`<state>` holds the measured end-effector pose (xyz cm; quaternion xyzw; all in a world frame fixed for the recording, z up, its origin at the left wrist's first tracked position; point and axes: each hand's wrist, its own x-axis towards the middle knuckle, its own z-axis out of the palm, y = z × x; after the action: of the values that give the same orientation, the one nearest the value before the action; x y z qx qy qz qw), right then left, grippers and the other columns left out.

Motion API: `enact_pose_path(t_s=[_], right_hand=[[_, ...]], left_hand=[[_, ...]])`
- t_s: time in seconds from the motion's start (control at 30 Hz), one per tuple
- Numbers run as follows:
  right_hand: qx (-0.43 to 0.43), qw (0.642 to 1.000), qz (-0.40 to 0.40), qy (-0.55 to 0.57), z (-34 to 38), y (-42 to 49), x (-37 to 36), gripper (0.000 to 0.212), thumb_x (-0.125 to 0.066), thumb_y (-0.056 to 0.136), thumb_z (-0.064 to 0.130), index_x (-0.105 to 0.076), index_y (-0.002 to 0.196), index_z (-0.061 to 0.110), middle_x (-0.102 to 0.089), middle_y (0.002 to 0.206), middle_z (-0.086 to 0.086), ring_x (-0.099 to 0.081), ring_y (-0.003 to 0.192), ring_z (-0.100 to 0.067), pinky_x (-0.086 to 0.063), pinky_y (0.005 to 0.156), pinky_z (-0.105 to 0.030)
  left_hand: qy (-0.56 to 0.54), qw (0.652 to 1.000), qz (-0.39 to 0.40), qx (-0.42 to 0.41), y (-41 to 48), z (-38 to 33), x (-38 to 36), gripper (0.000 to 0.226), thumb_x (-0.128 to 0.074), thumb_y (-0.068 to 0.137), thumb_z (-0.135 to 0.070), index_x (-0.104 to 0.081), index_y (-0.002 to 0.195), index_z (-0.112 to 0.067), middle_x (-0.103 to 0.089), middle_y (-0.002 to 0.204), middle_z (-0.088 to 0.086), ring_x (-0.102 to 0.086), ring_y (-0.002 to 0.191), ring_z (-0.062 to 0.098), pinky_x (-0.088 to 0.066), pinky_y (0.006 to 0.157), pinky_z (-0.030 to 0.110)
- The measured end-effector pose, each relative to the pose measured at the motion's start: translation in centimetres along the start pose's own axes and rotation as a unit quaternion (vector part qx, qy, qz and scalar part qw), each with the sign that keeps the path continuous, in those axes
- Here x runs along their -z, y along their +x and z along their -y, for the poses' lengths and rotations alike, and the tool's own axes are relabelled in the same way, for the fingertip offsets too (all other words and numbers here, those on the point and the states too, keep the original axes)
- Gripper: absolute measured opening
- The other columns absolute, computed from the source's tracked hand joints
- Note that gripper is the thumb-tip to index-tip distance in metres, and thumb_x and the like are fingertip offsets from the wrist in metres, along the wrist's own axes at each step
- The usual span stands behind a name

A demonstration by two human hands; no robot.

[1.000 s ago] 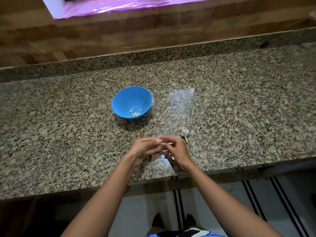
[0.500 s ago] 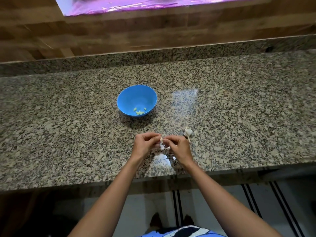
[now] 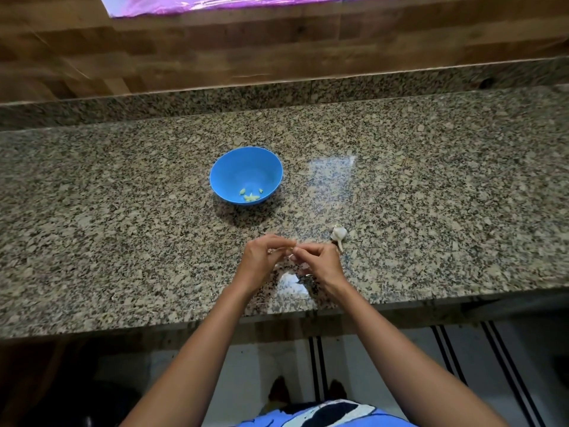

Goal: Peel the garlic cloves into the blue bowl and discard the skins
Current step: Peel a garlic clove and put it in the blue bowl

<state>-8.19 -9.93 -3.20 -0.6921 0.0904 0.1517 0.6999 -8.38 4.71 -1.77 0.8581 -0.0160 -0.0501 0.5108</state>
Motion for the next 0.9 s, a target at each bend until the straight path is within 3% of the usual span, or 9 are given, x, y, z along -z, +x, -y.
enact_pose_path(t_s=[0.17, 0.33, 0.43, 0.53, 0.6, 0.67, 0.73, 0.9], right_hand=[[0.006, 0.999, -0.028, -0.045, 0.3, 0.0, -0.4, 0.008, -0.066, 0.084, 0.014, -0.073, 0.083, 0.011, -0.070, 0.074, -0.005, -0.066, 0.068, -0.015, -0.054, 0.053, -0.027], [0.008, 0.990, -0.091, -0.104, -0.3, 0.6, -0.6, 0.020, -0.065, 0.083, 0.015, -0.070, 0.064, 0.021, -0.071, 0.070, -0.008, -0.067, 0.069, -0.028, -0.055, 0.064, -0.045], [0.002, 0.987, -0.105, -0.121, -0.8, 0.7, -0.2, 0.023, -0.060, 0.087, 0.018, -0.069, 0.067, 0.010, -0.069, 0.069, -0.012, -0.060, 0.057, -0.025, -0.053, 0.058, -0.043], [0.012, 0.985, -0.088, -0.150, -0.7, 0.6, -0.5, 0.037, -0.055, 0.091, 0.030, -0.065, 0.068, 0.004, -0.065, 0.065, -0.013, -0.055, 0.054, -0.027, -0.047, 0.055, -0.037], [0.041, 0.971, -0.077, -0.221, -0.6, 0.7, -0.7, 0.034, -0.057, 0.090, 0.036, -0.067, 0.074, 0.008, -0.066, 0.067, -0.004, -0.056, 0.057, -0.018, -0.046, 0.057, -0.032], [0.080, 0.954, -0.070, -0.279, -0.2, 0.6, -0.7, 0.016, -0.062, 0.088, 0.030, -0.071, 0.092, 0.018, -0.070, 0.085, 0.006, -0.062, 0.071, -0.009, -0.054, 0.065, -0.030], [0.123, 0.946, -0.063, -0.295, -0.1, 0.5, -0.9, 0.016, -0.063, 0.087, 0.025, -0.070, 0.102, 0.022, -0.070, 0.095, 0.008, -0.063, 0.079, -0.007, -0.056, 0.070, -0.029], [0.160, 0.937, -0.053, -0.305, 0.7, 0.1, -1.2, 0.018, -0.066, 0.084, 0.026, -0.071, 0.100, 0.018, -0.071, 0.094, 0.004, -0.062, 0.077, -0.007, -0.056, 0.069, -0.028]], left_hand=[[-0.213, 0.974, 0.004, 0.078, -0.6, -0.2, 0.0, 0.020, -0.066, 0.081, 0.003, -0.070, 0.099, -0.005, -0.072, 0.096, 0.010, -0.070, 0.087, 0.018, -0.056, 0.074, 0.023], [-0.353, 0.923, -0.026, 0.149, -1.4, 0.1, 0.2, 0.020, -0.064, 0.080, 0.002, -0.069, 0.099, -0.003, -0.072, 0.091, 0.013, -0.068, 0.080, 0.020, -0.057, 0.072, 0.024], [-0.450, 0.873, -0.016, 0.185, -1.6, 0.1, 0.5, 0.023, -0.062, 0.076, -0.002, -0.067, 0.098, -0.001, -0.070, 0.085, 0.010, -0.067, 0.076, 0.017, -0.058, 0.070, 0.024], [-0.480, 0.850, -0.022, 0.215, -1.5, 0.3, 0.6, 0.019, -0.061, 0.079, 0.000, -0.067, 0.097, -0.001, -0.067, 0.088, 0.010, -0.063, 0.079, 0.018, -0.058, 0.069, 0.024], [-0.472, 0.853, -0.026, 0.223, -1.5, 0.5, 0.5, 0.017, -0.058, 0.083, 0.004, -0.067, 0.097, -0.001, -0.067, 0.088, 0.012, -0.064, 0.079, 0.019, -0.058, 0.071, 0.025], [-0.450, 0.864, -0.034, 0.221, -1.4, 0.5, 0.3, 0.018, -0.058, 0.084, 0.005, -0.068, 0.098, -0.003, -0.070, 0.088, 0.014, -0.065, 0.078, 0.020, -0.058, 0.072, 0.025], [-0.435, 0.874, -0.053, 0.208, -1.3, 0.6, 0.2, 0.021, -0.061, 0.083, 0.004, -0.067, 0.101, -0.004, -0.071, 0.090, 0.016, -0.068, 0.077, 0.021, -0.059, 0.071, 0.026], [-0.400, 0.892, -0.089, 0.190, -1.4, 0.0, -0.2, 0.016, -0.067, 0.078, 0.005, -0.069, 0.091, -0.002, -0.072, 0.091, 0.016, -0.070, 0.080, 0.023, -0.059, 0.068, 0.024]])
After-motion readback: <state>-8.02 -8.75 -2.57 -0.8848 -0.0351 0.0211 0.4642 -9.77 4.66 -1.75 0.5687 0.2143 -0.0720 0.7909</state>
